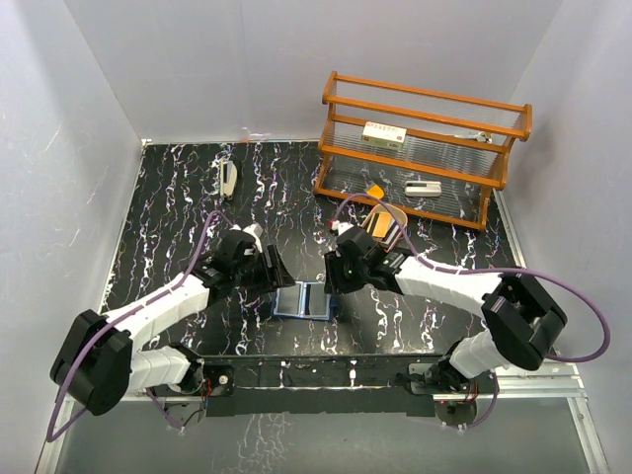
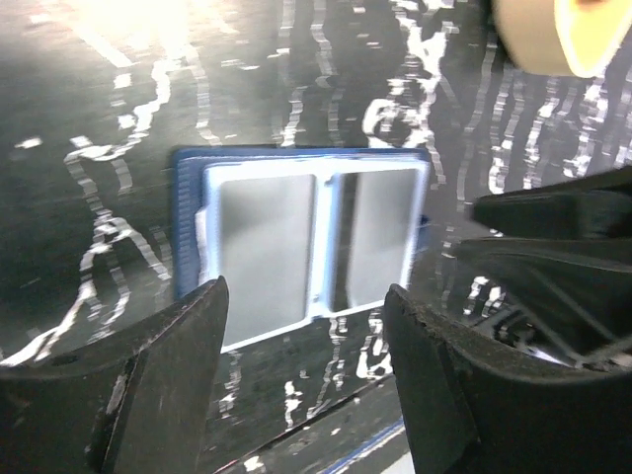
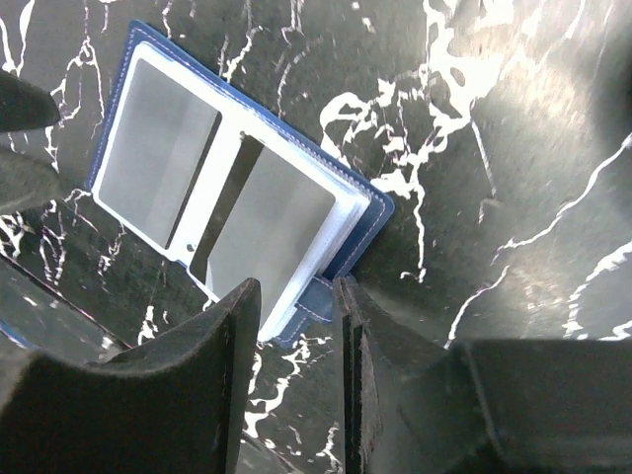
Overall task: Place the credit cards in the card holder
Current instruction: Close the card holder at the center of the board.
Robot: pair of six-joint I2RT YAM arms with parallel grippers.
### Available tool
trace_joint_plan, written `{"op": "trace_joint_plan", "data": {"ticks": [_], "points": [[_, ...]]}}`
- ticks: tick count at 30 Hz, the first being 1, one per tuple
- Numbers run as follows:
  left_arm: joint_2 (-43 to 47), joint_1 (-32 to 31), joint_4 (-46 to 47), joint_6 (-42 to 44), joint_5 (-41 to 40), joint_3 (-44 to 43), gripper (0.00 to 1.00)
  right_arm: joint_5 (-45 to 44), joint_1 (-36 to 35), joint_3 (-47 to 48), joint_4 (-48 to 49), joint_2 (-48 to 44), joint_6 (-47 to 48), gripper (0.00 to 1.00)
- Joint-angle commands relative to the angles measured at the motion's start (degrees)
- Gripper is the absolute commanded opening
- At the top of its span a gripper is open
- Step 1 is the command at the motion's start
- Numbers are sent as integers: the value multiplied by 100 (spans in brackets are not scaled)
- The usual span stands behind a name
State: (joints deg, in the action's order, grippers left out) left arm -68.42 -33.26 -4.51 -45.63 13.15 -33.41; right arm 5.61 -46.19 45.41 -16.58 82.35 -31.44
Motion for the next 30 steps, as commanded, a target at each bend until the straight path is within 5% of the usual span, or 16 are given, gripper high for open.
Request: {"op": "trace_joint_plan", "data": {"ticks": [1,8,16,30], "points": [[241,277,-1200,445,-487,-227,63,-390,-30,925,-555,-6,1918,34],[248,598,-1357,513,-309,-15,62,-210,-30,1546,-1053,5,3851,35],[-165,762,-113,4,895,574,60,254,-30,1157,-1637,42,6020,35],[-284,939,547,-376,1408,900,55,1093,-117,895,-1546,710,6444,40]]}}
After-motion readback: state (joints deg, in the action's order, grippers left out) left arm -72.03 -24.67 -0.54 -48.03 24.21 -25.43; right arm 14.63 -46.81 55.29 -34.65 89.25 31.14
